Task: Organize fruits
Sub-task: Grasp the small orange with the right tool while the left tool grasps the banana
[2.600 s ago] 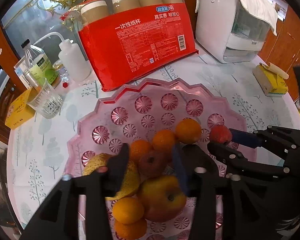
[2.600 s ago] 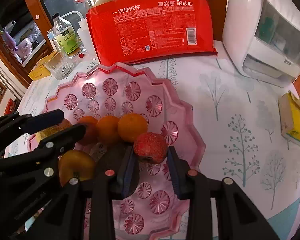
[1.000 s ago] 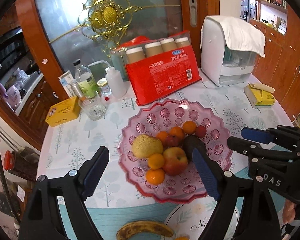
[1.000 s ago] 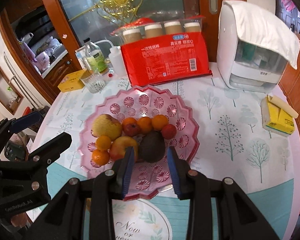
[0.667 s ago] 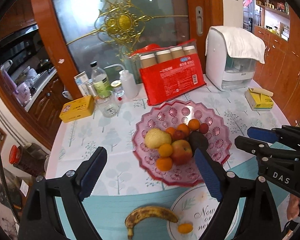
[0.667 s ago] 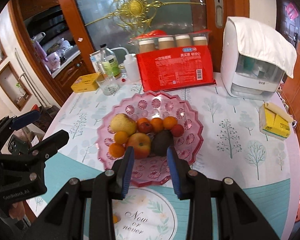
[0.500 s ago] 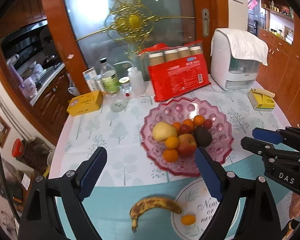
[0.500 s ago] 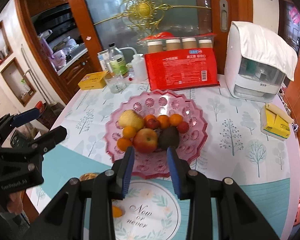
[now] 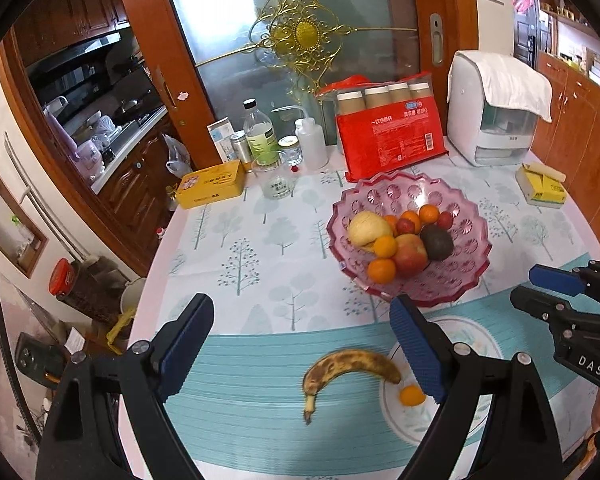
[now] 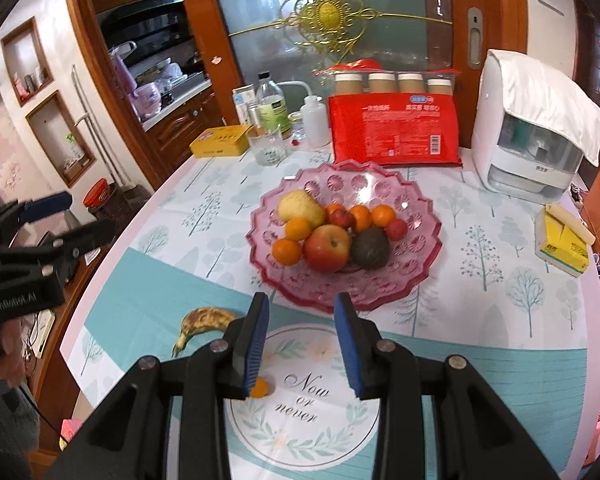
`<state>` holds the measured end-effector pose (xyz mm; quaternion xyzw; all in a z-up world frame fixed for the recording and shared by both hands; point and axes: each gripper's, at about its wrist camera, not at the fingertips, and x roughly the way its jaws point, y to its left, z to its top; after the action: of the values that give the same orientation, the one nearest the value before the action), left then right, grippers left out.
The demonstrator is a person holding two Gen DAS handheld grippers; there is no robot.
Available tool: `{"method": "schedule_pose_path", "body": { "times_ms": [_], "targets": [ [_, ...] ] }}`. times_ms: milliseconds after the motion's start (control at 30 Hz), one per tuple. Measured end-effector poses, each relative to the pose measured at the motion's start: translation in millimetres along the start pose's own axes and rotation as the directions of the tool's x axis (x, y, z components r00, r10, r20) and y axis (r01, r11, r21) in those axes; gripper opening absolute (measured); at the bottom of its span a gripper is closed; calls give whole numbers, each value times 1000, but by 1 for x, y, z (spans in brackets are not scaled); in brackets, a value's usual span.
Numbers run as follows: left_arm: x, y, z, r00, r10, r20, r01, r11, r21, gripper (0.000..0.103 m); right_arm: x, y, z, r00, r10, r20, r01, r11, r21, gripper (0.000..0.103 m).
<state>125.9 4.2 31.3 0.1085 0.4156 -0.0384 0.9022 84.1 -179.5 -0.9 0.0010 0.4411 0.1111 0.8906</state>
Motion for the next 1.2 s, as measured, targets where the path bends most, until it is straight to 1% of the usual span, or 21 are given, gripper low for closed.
{"method": "schedule_pose_path", "body": {
  "times_ms": [167,367,467,567,633,700,767,833,967,1067,1200],
  "targets": [
    [6,7,-6,1000,-8,-11,9,1000,23,92,7,10,-11,1000,17,-24,-17,1000,10,34],
    [34,15,-18,996,-53,-76,60,994,88,92,23,16,-22,998,18,-65,-14,997,75,34],
    [46,17,-27,992,-83,-96,96,986,137,92,31,20,-29,996,25,-81,-16,994,112,34],
    [60,17,-39,985,-122,-120,144,970,195,92,37,27,-36,996,16,-85,-5,991,134,34],
    [72,16,-48,980,-145,-136,174,956,235,92,42,31,-42,996,23,-82,-11,990,142,34],
    [84,14,-55,975,-165,-152,200,945,258,92,52,35,-50,996,13,-91,1,989,145,34],
    [97,12,-62,966,-191,-174,234,934,271,92,65,38,-59,994,-4,-113,22,987,159,34],
    [112,11,-67,953,-229,-200,279,920,275,92,76,40,-65,991,-11,-137,36,983,180,34],
    [138,8,-74,931,-275,-239,338,897,285,92,98,41,-79,985,-28,-173,65,974,217,34],
    [160,4,-82,914,-298,-276,377,877,300,92,113,41,-89,979,-37,-198,86,965,248,34],
    [183,-3,-91,891,-317,-325,418,852,316,92,125,43,-101,974,-28,-227,92,956,278,34]
  ]
}}
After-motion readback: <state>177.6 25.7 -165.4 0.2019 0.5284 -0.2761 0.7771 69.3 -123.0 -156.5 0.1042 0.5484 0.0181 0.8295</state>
